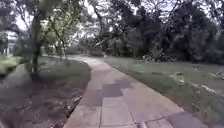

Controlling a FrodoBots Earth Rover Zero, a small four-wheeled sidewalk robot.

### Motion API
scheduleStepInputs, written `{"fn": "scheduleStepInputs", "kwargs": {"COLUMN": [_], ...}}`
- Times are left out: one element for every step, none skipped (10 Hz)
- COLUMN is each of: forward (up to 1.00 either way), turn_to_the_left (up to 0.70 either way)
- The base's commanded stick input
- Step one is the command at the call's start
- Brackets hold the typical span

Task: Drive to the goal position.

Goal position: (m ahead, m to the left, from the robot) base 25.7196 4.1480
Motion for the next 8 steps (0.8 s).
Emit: {"fn": "scheduleStepInputs", "kwargs": {"forward": [1.00,1.00,1.00,1.00,1.00,1.00,1.00,1.00], "turn_to_the_left": [0.00,0.00,0.00,0.00,0.00,0.00,0.00,0.00]}}
